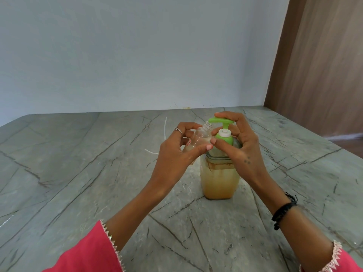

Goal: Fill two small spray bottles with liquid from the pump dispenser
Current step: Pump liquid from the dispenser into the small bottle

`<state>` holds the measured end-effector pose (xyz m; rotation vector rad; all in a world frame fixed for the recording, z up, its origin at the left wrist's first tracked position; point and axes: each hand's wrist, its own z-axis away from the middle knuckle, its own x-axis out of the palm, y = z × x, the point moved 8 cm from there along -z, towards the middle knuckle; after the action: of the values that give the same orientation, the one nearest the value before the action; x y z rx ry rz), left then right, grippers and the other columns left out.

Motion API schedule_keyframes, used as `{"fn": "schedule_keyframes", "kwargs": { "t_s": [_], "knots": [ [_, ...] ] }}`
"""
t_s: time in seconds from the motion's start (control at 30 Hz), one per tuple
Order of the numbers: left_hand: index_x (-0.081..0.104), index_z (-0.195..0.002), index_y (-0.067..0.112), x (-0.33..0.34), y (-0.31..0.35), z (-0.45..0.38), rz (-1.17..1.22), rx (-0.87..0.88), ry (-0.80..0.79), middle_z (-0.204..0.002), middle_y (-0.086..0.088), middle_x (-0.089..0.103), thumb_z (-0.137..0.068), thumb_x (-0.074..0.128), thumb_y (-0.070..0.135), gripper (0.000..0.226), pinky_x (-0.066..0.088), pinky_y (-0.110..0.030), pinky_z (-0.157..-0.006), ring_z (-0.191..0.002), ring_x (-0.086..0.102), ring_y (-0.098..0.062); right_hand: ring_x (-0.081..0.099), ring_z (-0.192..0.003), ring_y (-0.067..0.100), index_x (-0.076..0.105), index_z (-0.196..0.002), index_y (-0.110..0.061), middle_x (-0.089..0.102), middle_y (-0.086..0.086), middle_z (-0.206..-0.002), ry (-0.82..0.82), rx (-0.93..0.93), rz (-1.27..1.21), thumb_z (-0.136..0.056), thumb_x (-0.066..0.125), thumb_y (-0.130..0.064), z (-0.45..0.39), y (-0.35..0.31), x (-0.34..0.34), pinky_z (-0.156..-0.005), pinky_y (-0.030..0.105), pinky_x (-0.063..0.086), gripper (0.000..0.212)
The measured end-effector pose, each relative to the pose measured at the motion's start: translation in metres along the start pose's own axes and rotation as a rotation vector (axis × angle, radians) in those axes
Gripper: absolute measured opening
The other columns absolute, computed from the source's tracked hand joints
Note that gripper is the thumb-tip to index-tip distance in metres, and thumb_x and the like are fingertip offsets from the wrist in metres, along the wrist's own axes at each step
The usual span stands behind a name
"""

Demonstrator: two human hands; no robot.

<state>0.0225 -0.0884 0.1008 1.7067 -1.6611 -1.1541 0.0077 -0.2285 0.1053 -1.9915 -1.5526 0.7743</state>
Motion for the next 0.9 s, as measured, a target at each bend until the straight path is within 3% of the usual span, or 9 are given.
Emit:
{"fn": "schedule_keyframes", "kwargs": {
  "t_s": [0.07, 0.2, 0.3, 0.5, 0.6, 0.7, 0.9],
  "knots": [
    [0.049, -0.096, 0.044, -0.0002, -0.0001, 0.0007, 0.003, 0.0, 0.008, -0.094, 0.021, 0.06, -0.074, 0.072, 0.03, 0.035, 0.046, -0.003, -0.06, -0.086, 0.058, 0.011, 0.068, -0.096, 0.015, 0.048, -0.122, -0.033, 0.069, -0.003, -0.1, -0.025, 0.008, 0.002, -0.08, 0.067, -0.017, 0.002, 0.0023, 0.0005, -0.08, 0.03, 0.056, 0.049],
    [0.051, -0.098, 0.042, -0.0004, -0.0001, 0.0019, 0.006, 0.0, 0.019, -0.095, 0.019, 0.061, -0.073, 0.072, 0.032, 0.034, 0.048, -0.006, -0.063, -0.09, 0.061, 0.002, 0.067, -0.099, 0.018, 0.042, -0.131, -0.037, 0.068, 0.0, -0.102, -0.063, 0.021, 0.02, -0.082, 0.066, -0.014, 0.0031, 0.0056, 0.0015, -0.084, 0.034, 0.057, 0.059],
    [0.051, -0.096, 0.042, -0.0015, 0.0018, 0.0017, 0.022, 0.002, 0.03, -0.094, 0.019, 0.061, -0.073, 0.072, 0.031, 0.034, 0.047, -0.007, -0.06, -0.085, 0.06, 0.007, 0.068, -0.092, 0.019, 0.045, -0.126, -0.035, 0.069, 0.001, -0.095, -0.071, 0.017, 0.028, -0.081, 0.067, -0.013, 0.0021, 0.0035, 0.0016, -0.082, 0.036, 0.057, 0.054],
    [0.052, -0.099, 0.038, -0.0025, 0.0015, -0.0002, 0.033, -0.002, 0.031, -0.096, 0.016, 0.061, -0.074, 0.072, 0.027, 0.034, 0.05, -0.009, -0.06, -0.085, 0.063, -0.001, 0.067, -0.092, 0.017, 0.049, -0.112, -0.042, 0.068, -0.01, -0.093, -0.066, 0.025, 0.059, -0.074, 0.071, -0.033, 0.0, 0.0028, 0.0031, -0.084, 0.044, 0.055, 0.045],
    [0.051, -0.096, 0.04, -0.0013, 0.002, 0.0002, 0.029, 0.003, 0.025, -0.093, 0.018, 0.061, -0.074, 0.073, 0.027, 0.034, 0.049, -0.008, -0.06, -0.083, 0.061, 0.007, 0.069, -0.09, 0.022, 0.053, -0.11, -0.039, 0.07, -0.001, -0.097, -0.021, 0.022, 0.013, -0.076, 0.069, -0.026, -0.0005, 0.0027, 0.0014, -0.082, 0.05, 0.055, 0.039],
    [0.052, -0.097, 0.039, -0.0008, 0.0, 0.0007, 0.012, 0.004, 0.025, -0.093, 0.017, 0.062, -0.074, 0.073, 0.027, 0.034, 0.049, -0.008, -0.061, -0.083, 0.06, 0.007, 0.069, -0.082, 0.026, 0.055, -0.107, -0.028, 0.071, 0.008, -0.087, 0.01, 0.035, -0.011, -0.078, 0.068, -0.009, -0.0006, 0.003, -0.0003, -0.078, 0.048, 0.056, 0.036],
    [0.054, -0.103, 0.035, -0.0018, -0.0041, 0.0003, -0.028, -0.003, 0.027, -0.094, 0.018, 0.061, -0.073, 0.074, 0.029, 0.036, 0.05, -0.01, -0.068, -0.086, 0.062, 0.0, 0.069, -0.081, 0.022, 0.058, -0.091, -0.026, 0.071, 0.002, -0.085, 0.049, 0.092, -0.039, -0.075, 0.069, -0.005, -0.0029, 0.0075, -0.0027, -0.074, 0.04, 0.056, 0.029]
  ]
}}
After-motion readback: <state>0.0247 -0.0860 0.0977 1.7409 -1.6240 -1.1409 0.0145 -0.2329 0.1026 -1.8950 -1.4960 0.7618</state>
